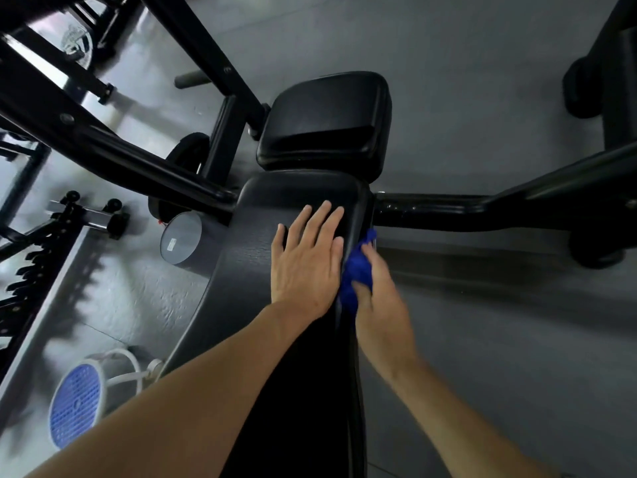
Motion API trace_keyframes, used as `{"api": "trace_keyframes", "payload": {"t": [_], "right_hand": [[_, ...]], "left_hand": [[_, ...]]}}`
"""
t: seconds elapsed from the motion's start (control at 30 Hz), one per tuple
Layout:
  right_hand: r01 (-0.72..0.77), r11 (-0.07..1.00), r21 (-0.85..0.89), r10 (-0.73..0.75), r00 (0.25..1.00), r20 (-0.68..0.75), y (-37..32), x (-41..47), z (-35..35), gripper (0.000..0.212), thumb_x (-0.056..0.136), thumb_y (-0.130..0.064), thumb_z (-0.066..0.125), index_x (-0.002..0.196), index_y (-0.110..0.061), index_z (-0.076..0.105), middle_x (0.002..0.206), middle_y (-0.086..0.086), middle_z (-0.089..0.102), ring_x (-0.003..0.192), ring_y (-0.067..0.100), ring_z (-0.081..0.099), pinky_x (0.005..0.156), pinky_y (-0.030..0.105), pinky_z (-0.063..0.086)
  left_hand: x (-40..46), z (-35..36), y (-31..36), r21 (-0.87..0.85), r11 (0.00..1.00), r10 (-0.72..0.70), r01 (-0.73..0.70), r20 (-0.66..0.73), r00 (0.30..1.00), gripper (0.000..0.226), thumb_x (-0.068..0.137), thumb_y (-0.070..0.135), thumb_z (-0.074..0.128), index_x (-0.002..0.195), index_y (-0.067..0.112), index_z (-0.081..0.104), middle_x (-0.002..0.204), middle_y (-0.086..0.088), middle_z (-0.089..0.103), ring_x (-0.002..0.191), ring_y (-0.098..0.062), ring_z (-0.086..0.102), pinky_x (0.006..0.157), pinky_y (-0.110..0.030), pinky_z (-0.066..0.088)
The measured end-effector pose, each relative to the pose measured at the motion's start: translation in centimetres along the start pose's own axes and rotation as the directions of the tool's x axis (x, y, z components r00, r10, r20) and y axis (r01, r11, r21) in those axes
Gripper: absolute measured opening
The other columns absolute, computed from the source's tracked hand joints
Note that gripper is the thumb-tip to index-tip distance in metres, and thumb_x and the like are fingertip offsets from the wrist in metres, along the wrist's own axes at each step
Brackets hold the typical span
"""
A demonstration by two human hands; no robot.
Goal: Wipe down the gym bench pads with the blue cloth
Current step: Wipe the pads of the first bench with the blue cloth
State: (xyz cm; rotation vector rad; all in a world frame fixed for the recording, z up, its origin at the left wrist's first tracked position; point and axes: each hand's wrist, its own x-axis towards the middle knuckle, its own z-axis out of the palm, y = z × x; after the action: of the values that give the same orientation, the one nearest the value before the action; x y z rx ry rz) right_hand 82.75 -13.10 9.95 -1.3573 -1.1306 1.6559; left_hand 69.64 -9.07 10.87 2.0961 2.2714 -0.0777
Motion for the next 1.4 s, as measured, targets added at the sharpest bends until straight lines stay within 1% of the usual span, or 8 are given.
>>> {"api": "trace_keyframes", "payload": {"t": [0.23, 0.37, 0.6, 0.9, 1.0, 1.1, 1.23, 1.4], "right_hand": [[-0.003, 0.997, 0.079, 0.008, 0.998, -0.057, -1.0, 2.7, -0.1, 0.050, 0.106, -0.008, 0.041, 0.153, -0.026, 0.037, 0.128, -0.022, 0.054, 0.106, -0.032, 0.044, 0.083, -0.008, 0.032], [-0.010, 0.993, 0.117, 0.015, 0.999, -0.040, -0.4, -0.9, 1.1, 0.050, 0.107, -0.009, 0.039, 0.148, -0.038, 0.036, 0.123, -0.040, 0.044, 0.107, -0.035, 0.040, 0.083, -0.009, 0.031], [0.008, 1.000, -0.003, -0.008, 0.997, -0.083, -2.1, 8.9, -1.7, 0.040, 0.107, -0.017, 0.041, 0.145, -0.031, 0.043, 0.110, -0.023, 0.058, 0.097, -0.015, 0.054, 0.080, 0.006, 0.038], [0.070, 0.997, -0.028, -0.070, 0.997, -0.009, -0.9, 3.5, -1.1, 0.051, 0.105, -0.007, 0.043, 0.139, -0.045, 0.039, 0.125, -0.037, 0.047, 0.115, -0.024, 0.045, 0.089, -0.008, 0.028], [0.060, 0.996, -0.071, -0.065, 0.996, -0.066, -1.6, 9.3, -2.2, 0.045, 0.105, -0.008, 0.042, 0.144, -0.030, 0.045, 0.127, -0.012, 0.058, 0.114, 0.002, 0.055, 0.097, 0.009, 0.037], [0.101, 0.990, -0.093, -0.111, 0.987, -0.112, -1.9, 12.2, -2.3, 0.043, 0.102, -0.002, 0.037, 0.135, -0.028, 0.048, 0.109, -0.005, 0.061, 0.093, 0.001, 0.058, 0.093, 0.027, 0.046], [0.155, 0.985, -0.075, -0.163, 0.978, -0.127, -0.5, 8.9, -1.6, 0.045, 0.101, 0.003, 0.042, 0.136, -0.025, 0.049, 0.121, -0.009, 0.059, 0.104, -0.006, 0.056, 0.091, 0.005, 0.041], [0.225, 0.966, -0.129, -0.233, 0.971, -0.050, 0.7, 6.1, -3.6, 0.044, 0.099, 0.005, 0.047, 0.128, -0.027, 0.055, 0.119, -0.019, 0.057, 0.108, -0.018, 0.051, 0.088, -0.001, 0.036]], "left_hand": [[0.8, -0.3, -0.3, -0.032, 0.999, -0.002, -0.001, -0.097, 0.995, 0.049, 0.105, 0.043, 0.023, 0.145, 0.031, 0.047, 0.154, 0.009, 0.044, 0.142, -0.018, 0.036, 0.110, -0.047, 0.035], [2.1, 0.3, 0.1, -0.065, 0.996, -0.062, 0.054, -0.134, 0.989, 0.037, 0.105, 0.042, 0.031, 0.127, 0.029, 0.058, 0.137, 0.007, 0.053, 0.119, -0.019, 0.042, 0.095, -0.044, 0.039], [1.8, 1.0, 0.2, -0.114, 0.992, -0.068, 0.048, -0.183, 0.981, 0.032, 0.105, 0.041, 0.032, 0.124, 0.028, 0.055, 0.135, 0.008, 0.048, 0.118, -0.019, 0.040, 0.094, -0.042, 0.034], [1.9, 1.2, 0.2, -0.097, 0.994, -0.076, 0.058, -0.187, 0.979, 0.032, 0.104, 0.040, 0.035, 0.124, 0.027, 0.056, 0.136, 0.009, 0.048, 0.118, -0.019, 0.041, 0.096, -0.044, 0.039], [1.9, 1.4, 0.2, -0.102, 0.993, -0.071, 0.052, -0.193, 0.979, 0.031, 0.104, 0.041, 0.035, 0.124, 0.029, 0.055, 0.137, 0.011, 0.047, 0.119, -0.020, 0.041, 0.097, -0.044, 0.038], [1.9, 1.5, 0.0, -0.102, 0.994, -0.057, 0.035, -0.221, 0.974, 0.028, 0.104, 0.040, 0.038, 0.122, 0.030, 0.055, 0.135, 0.012, 0.046, 0.118, -0.019, 0.042, 0.096, -0.042, 0.037], [2.1, 1.4, 0.1, -0.083, 0.996, -0.044, 0.025, -0.234, 0.971, 0.026, 0.103, 0.039, 0.038, 0.119, 0.029, 0.055, 0.130, 0.009, 0.050, 0.113, -0.020, 0.044, 0.091, -0.042, 0.039], [5.6, -0.1, 0.4, -0.086, 0.996, 0.010, -0.034, -0.270, 0.963, 0.022, 0.099, 0.035, 0.040, 0.106, 0.022, 0.057, 0.111, 0.001, 0.054, 0.098, -0.020, 0.045, 0.085, -0.044, 0.046]]}}
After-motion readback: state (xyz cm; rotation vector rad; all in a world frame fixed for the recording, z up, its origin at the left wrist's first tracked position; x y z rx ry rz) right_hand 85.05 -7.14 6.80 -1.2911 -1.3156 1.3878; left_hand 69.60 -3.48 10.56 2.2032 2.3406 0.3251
